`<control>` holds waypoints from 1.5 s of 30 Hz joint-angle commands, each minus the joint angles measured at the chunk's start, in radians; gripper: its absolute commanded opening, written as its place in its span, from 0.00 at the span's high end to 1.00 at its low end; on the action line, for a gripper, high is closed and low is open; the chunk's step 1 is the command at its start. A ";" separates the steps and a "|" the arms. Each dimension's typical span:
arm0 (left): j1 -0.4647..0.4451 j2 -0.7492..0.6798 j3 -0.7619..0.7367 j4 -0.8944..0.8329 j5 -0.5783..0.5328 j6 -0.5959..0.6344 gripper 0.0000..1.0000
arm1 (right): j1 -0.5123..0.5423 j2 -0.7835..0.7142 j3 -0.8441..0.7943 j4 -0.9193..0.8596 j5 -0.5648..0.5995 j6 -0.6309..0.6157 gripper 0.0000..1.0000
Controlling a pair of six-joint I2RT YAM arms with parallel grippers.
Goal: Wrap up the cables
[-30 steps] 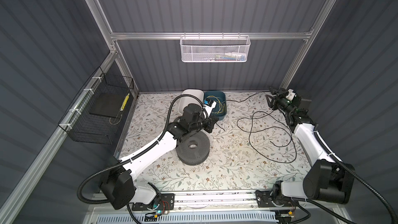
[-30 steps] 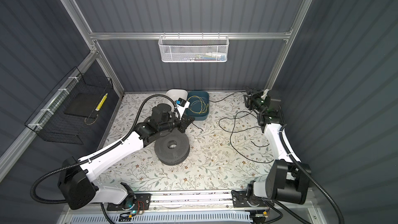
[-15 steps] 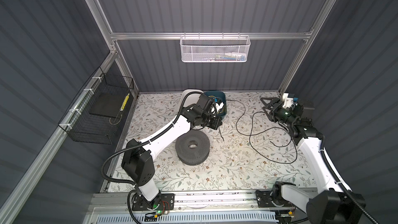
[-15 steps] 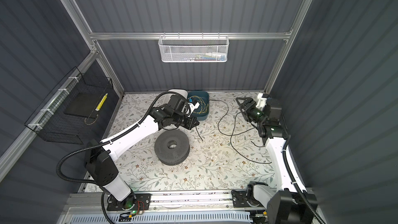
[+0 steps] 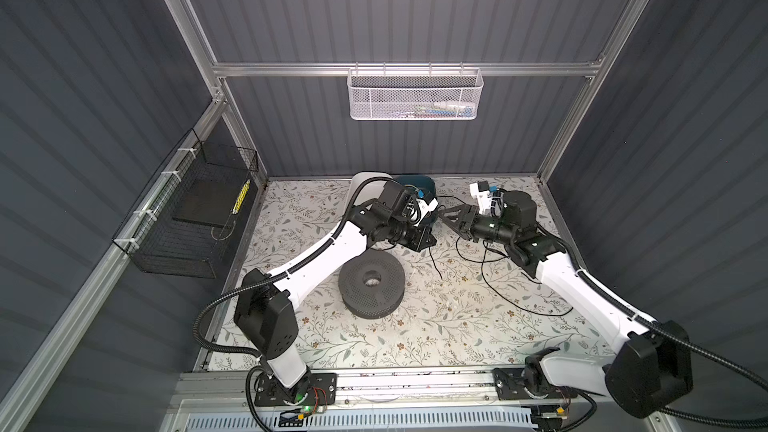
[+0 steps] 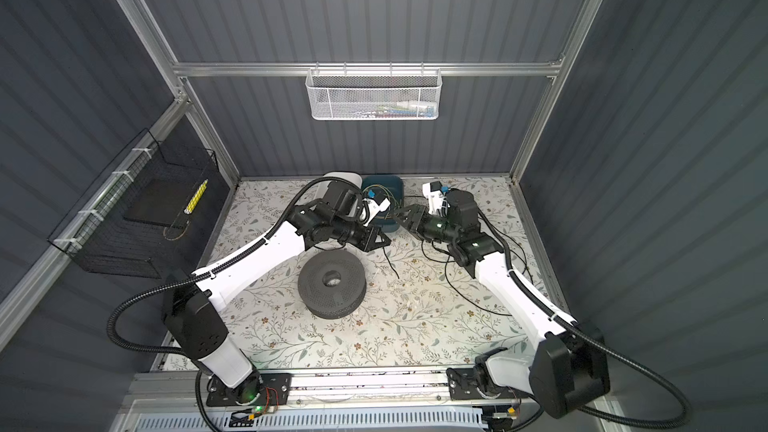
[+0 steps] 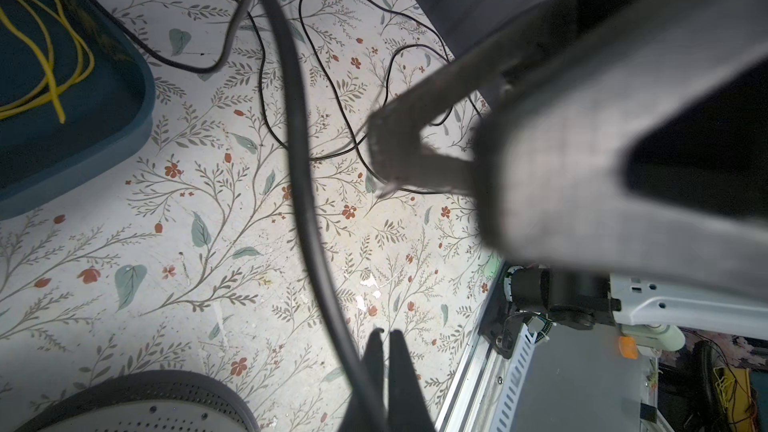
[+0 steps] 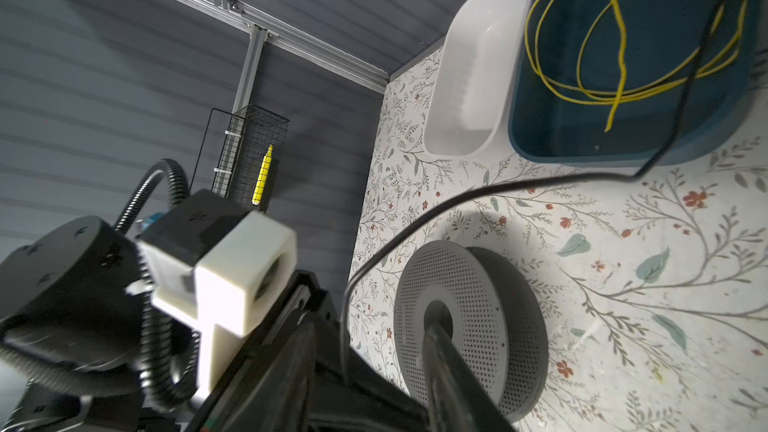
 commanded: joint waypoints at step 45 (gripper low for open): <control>-0.004 -0.450 -0.873 1.169 -0.083 0.082 0.28 | 0.059 -0.251 -0.230 0.300 0.243 0.324 1.00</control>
